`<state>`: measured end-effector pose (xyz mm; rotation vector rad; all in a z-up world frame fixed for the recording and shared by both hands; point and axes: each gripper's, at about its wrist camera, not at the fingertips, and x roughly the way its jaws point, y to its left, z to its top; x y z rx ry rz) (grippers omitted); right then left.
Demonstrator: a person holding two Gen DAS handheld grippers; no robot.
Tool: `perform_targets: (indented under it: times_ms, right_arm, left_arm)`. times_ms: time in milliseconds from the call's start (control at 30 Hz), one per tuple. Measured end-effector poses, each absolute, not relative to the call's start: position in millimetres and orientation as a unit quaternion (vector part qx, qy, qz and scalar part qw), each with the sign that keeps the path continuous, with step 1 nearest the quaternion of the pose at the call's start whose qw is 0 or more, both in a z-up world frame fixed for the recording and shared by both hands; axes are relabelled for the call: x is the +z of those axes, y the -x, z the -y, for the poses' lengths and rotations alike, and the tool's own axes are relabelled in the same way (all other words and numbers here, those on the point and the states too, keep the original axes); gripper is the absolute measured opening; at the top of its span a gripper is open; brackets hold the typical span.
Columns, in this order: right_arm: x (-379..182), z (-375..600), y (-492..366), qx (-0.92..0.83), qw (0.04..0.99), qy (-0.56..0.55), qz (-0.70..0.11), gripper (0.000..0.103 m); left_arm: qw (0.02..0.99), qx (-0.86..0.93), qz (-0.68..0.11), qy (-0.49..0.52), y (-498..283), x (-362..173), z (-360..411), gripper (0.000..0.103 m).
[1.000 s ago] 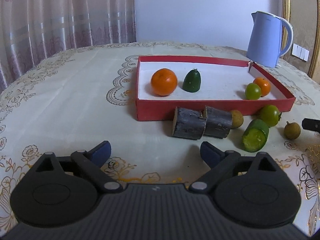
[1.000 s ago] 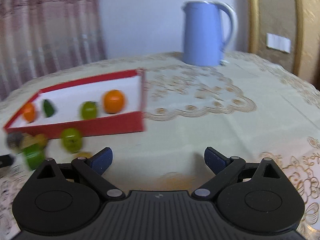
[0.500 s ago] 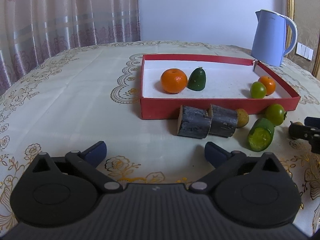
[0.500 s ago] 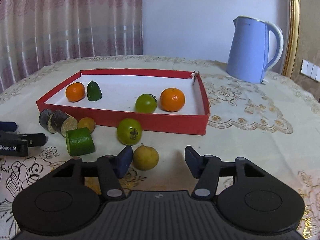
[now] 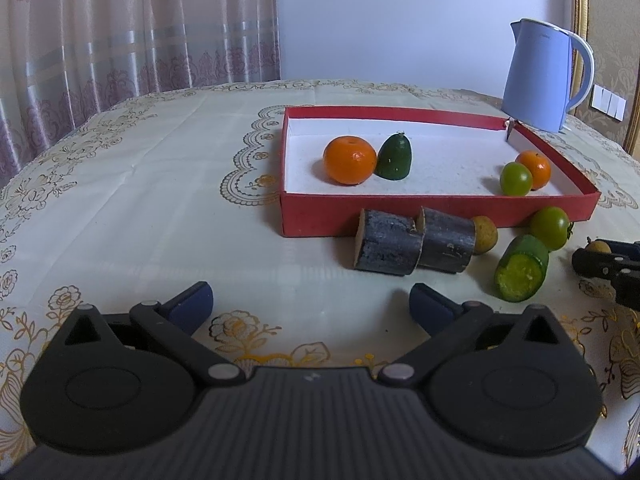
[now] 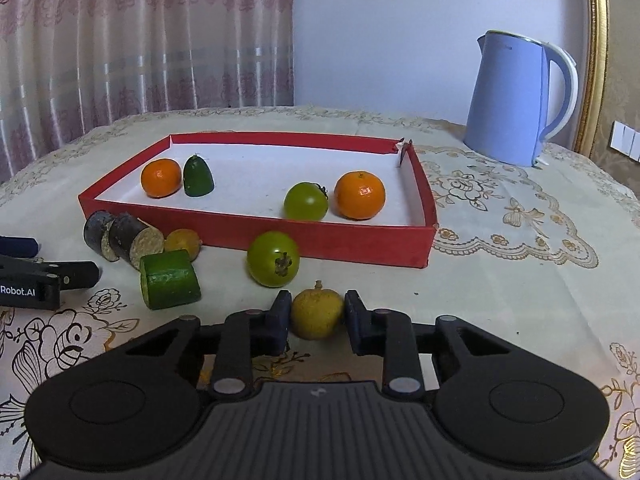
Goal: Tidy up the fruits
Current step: 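Lower the yellow fruit into the tray and open the right gripper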
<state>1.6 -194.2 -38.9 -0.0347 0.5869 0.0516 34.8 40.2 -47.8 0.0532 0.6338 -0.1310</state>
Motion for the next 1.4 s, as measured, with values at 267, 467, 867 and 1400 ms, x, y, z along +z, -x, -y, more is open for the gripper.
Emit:
perform_targets:
  times_ms: [267, 467, 867, 1400]
  right_arm:
    - [-23, 200, 0, 0.011, 0.965, 0.024, -0.263, 0.028]
    - [-7, 207, -21, -0.01, 0.97, 0.039, -0.238, 0.028]
    - [-22, 222, -88, -0.035, 0.957, 0.036, -0.286, 0.028]
    - [-10, 227, -45, -0.034, 0.972, 0.01, -0.234, 0.072]
  left_arm:
    - [0.948, -0.065, -0.312, -0.026, -35, -48, -40, 0.103]
    - [0.948, -0.065, -0.312, -0.026, -35, -48, -40, 0.103]
    - [0.948, -0.065, -0.312, -0.026, -35, -48, -40, 0.103]
    - [0.948, -0.064, -0.312, -0.026, -35, -48, -40, 0.103]
